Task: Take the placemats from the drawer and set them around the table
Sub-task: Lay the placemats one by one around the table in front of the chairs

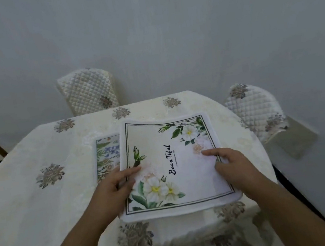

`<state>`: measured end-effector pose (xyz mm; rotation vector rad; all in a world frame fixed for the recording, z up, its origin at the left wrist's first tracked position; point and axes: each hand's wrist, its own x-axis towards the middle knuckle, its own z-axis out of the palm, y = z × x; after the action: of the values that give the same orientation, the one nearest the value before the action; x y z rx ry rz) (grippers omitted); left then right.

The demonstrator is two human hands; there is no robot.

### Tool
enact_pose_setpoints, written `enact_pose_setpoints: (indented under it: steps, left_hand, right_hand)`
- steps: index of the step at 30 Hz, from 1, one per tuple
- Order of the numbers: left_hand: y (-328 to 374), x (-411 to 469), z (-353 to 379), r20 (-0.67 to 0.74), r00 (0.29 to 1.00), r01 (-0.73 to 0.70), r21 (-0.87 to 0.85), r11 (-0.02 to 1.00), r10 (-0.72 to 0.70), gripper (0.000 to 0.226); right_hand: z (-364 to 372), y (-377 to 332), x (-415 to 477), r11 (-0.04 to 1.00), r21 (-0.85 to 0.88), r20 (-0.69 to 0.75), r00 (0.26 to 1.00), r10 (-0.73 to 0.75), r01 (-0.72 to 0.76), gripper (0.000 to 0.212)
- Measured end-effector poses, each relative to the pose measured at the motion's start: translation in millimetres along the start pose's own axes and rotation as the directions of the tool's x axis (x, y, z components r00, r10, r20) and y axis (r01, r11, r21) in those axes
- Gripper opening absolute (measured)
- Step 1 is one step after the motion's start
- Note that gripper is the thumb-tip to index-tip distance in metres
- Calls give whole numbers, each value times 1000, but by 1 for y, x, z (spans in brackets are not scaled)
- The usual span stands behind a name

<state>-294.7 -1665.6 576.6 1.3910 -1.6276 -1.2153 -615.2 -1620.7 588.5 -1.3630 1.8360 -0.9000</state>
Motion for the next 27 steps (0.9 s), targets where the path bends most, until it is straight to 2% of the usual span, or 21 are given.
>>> enact_pose_setpoints:
  steps: [3, 6, 8, 12, 15, 18, 23, 27]
  left_hand:
    - [45, -45, 45, 57, 998, -30, -25, 999, 31, 46]
    - [83, -87, 107, 82, 992, -102, 98, 990, 94, 55]
    - [105, -113, 154, 103, 985, -149, 117, 982, 137, 51]
    - [139, -155, 247, 122, 962, -261, 152, 953, 244, 27]
    - [162, -179, 308, 213, 926, -358, 224, 906, 313, 34]
    - [185, -196, 362, 289, 886, -418, 165, 893, 361, 37]
    - [214, -201, 429, 382, 840, -455, 108, 884, 386, 38]
    - [226, -186, 474, 406, 839, -420, 60, 906, 362, 39]
  right_hand:
    - [-63, 20, -55, 996, 71, 10, 999, 49, -50, 48]
    - [-122, 45, -113, 995, 91, -40, 998, 39, -36, 31]
    - [-161, 68, -152, 999, 41, -82, 997, 6, -3, 18]
    - [-240, 120, -231, 999, -9, -186, 981, 48, -50, 39]
    - [-293, 151, -291, 997, 16, -283, 956, 80, -79, 46]
    - [-337, 178, -337, 992, 62, -357, 926, 126, -111, 46]
    - [-385, 210, -371, 983, 118, -450, 874, 181, -143, 45]
    - [-415, 233, -366, 976, 130, -477, 851, 218, -177, 44]
